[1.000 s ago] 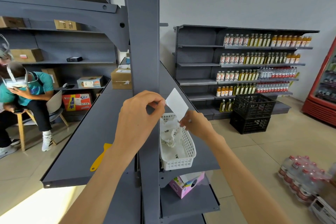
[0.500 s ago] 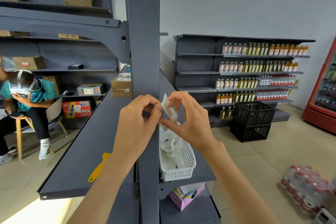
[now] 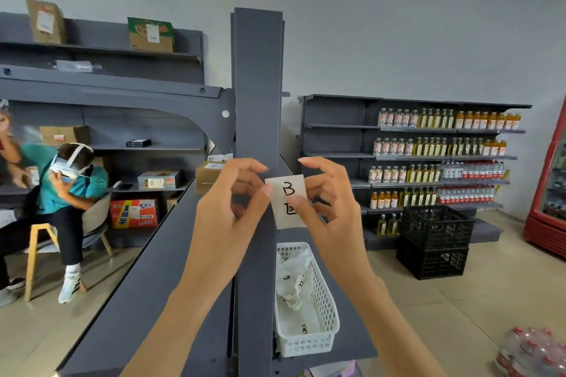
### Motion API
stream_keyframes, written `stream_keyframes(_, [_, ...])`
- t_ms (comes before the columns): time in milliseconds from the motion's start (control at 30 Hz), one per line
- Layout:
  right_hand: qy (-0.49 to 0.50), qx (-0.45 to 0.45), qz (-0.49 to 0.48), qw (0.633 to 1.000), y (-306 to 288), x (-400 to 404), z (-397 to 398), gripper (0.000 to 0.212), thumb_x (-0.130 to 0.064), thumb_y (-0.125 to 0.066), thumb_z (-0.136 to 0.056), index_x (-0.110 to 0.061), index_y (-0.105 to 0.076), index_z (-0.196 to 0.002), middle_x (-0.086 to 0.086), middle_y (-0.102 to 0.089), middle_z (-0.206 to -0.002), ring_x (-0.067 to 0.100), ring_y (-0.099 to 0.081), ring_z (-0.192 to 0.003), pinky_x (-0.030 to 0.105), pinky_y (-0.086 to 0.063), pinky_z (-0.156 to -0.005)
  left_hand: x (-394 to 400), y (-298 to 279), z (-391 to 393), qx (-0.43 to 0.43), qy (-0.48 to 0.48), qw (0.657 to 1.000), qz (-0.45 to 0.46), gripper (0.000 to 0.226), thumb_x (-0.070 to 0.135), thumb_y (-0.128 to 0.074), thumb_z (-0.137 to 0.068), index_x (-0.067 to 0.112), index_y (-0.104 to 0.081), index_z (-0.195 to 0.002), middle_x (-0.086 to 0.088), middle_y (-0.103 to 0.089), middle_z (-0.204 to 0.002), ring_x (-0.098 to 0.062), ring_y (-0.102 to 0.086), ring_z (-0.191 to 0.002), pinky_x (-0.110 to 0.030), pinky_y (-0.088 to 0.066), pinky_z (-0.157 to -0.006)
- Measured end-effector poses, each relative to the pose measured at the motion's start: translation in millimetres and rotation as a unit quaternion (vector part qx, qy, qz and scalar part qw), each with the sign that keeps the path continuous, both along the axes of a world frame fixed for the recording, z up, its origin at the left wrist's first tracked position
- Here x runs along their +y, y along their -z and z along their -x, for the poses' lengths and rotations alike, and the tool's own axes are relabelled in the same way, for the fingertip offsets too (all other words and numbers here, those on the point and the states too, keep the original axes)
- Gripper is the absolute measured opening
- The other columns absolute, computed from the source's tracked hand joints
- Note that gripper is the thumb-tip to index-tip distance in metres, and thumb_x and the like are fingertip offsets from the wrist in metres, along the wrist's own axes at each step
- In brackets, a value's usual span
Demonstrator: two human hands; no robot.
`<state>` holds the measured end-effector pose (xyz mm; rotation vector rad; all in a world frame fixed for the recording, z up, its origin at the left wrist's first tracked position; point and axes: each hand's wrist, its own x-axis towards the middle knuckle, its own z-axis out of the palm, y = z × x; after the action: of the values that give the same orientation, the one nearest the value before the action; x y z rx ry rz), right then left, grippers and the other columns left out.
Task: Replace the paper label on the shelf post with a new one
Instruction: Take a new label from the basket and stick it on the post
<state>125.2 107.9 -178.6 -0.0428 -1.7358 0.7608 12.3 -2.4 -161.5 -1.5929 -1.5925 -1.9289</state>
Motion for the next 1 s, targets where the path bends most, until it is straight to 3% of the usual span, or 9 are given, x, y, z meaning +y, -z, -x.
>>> stream_keyframes(167, [-0.021, -0.013, 0.018, 1.0, -13.2, -1.7, 7.8, 0.051, -0.008, -0.066, -0.094, -0.051, -0.053, -0.117, -0.003, -0.073, -0.093, 0.018, -0.073, -0.091, 0.026, -0.059, -0.069, 3.8, -18.3, 16.3, -0.059, 0.059, 0.996, -0.006, 0.006, 0.022, -0.064, -0.09, 0.023, -0.062, -0.084, 0.0, -0.071, -0.085, -0.014, -0.069, -0.079, -0.019, -0.048, -0.054])
stream_keyframes(300, [-0.042, -0.003, 0.031, 0.999, -41.5, -4.7, 13.9, 0.021, -0.011, -0.059, -0.099, -0.029, -0.054, -0.111, 0.005, -0.076, -0.083, 0.01, -0.072, -0.071, 0.025, -0.055, -0.058, 0.8, -43.8, 29.3, -0.027, 0.049, 0.998, -0.025, 0.015, 0.016, -0.064, -0.09, 0.026, -0.06, -0.08, -0.003, -0.074, -0.086, -0.017, -0.072, -0.083, -0.017, -0.047, -0.052])
stream_keyframes(433, [0.0, -0.007, -0.016, 1.0, -79.7, -7.2, 22.8, 0.015, -0.017, -0.055, -0.102, -0.032, -0.054, -0.1, 0.012, -0.074, -0.078, 0.043, -0.064, -0.068, 0.055, -0.049, -0.051, 0.2, -77.7, 40.9, 0.01, 0.032, 0.998, -0.05, 0.014, 0.019, -0.064, -0.089, 0.027, -0.06, -0.079, 0.002, -0.075, -0.085, -0.014, -0.073, -0.087, -0.024, -0.051, -0.056])
stream_keyframes(500, [0.032, -0.012, -0.044, 0.998, -97.9, -8.9, 28.0, 0.014, -0.024, -0.052, -0.103, -0.037, -0.051, -0.096, 0.011, -0.075, -0.078, 0.048, -0.064, -0.07, 0.056, -0.047, -0.049, -0.2, -93.7, 45.4, 0.024, 0.022, 0.998, -0.062, 0.013, 0.02, -0.064, -0.089, 0.028, -0.06, -0.079, 0.003, -0.075, -0.084, -0.011, -0.073, -0.085, -0.02, -0.05, -0.052])
stream_keyframes(600, [0.112, -0.036, -0.083, 0.99, -121.6, -8.4, 35.0, 0.011, -0.033, -0.049, -0.102, -0.036, -0.048, -0.092, -0.004, -0.077, -0.082, 0.026, -0.07, -0.066, 0.035, -0.042, -0.045, 0.8, -114.0, 53.2, 0.038, -0.002, 0.996, -0.076, 0.012, 0.019, -0.065, -0.088, 0.026, -0.06, -0.079, 0.006, -0.073, -0.081, -0.008, -0.07, -0.08, -0.016, -0.047, -0.054])
stream_keyframes(667, [0.152, -0.042, -0.095, 0.983, -135.7, -7.0, 40.4, 0.012, -0.035, -0.049, -0.102, -0.036, -0.047, -0.091, -0.008, -0.077, -0.09, 0.012, -0.072, -0.074, 0.027, -0.043, -0.049, 2.1, -125.2, 59.4, 0.038, -0.011, 0.996, -0.076, 0.006, 0.022, -0.066, -0.087, 0.02, -0.062, -0.083, 0.007, -0.073, -0.08, -0.009, -0.07, -0.079, -0.018, -0.051, -0.057])
stream_keyframes(767, [0.199, -0.047, -0.108, 0.973, -152.4, -2.7, 44.1, 0.013, -0.037, -0.048, -0.102, -0.037, -0.044, -0.089, -0.01, -0.076, -0.089, 0.007, -0.071, -0.075, 0.031, -0.05, -0.052, 7.8, -136.5, 66.4, 0.049, -0.035, 0.996, -0.064, 0.012, 0.028, -0.066, -0.087, 0.017, -0.063, -0.087, 0.008, -0.074, -0.081, -0.008, -0.07, -0.08, -0.024, -0.056, -0.063])
stream_keyframes(833, [0.234, -0.064, -0.126, 0.962, -158.9, 1.8, 44.2, 0.012, -0.038, -0.046, -0.102, -0.036, -0.044, -0.091, -0.008, -0.076, -0.085, 0.005, -0.067, -0.069, 0.027, -0.046, -0.049, 13.2, -142.2, 67.2, 0.064, -0.054, 0.995, -0.059, 0.011, 0.032, -0.064, -0.088, 0.021, -0.061, -0.086, 0.009, -0.074, -0.081, -0.005, -0.07, -0.081, -0.031, -0.057, -0.064])
stream_keyframes(1000, [0.269, -0.072, -0.136, 0.951, -164.8, 12.4, 47.4, 0.014, -0.037, -0.044, -0.103, -0.038, -0.04, -0.09, -0.005, -0.074, -0.078, 0.011, -0.071, -0.07, 0.038, -0.054, -0.054, 27.4, -152.2, 65.7, 0.096, -0.084, 0.99, -0.064, 0.01, 0.034, -0.061, -0.09, 0.028, -0.056, -0.084, 0.009, -0.072, -0.082, 0.006, -0.065, -0.085, -0.016, -0.054, -0.056])
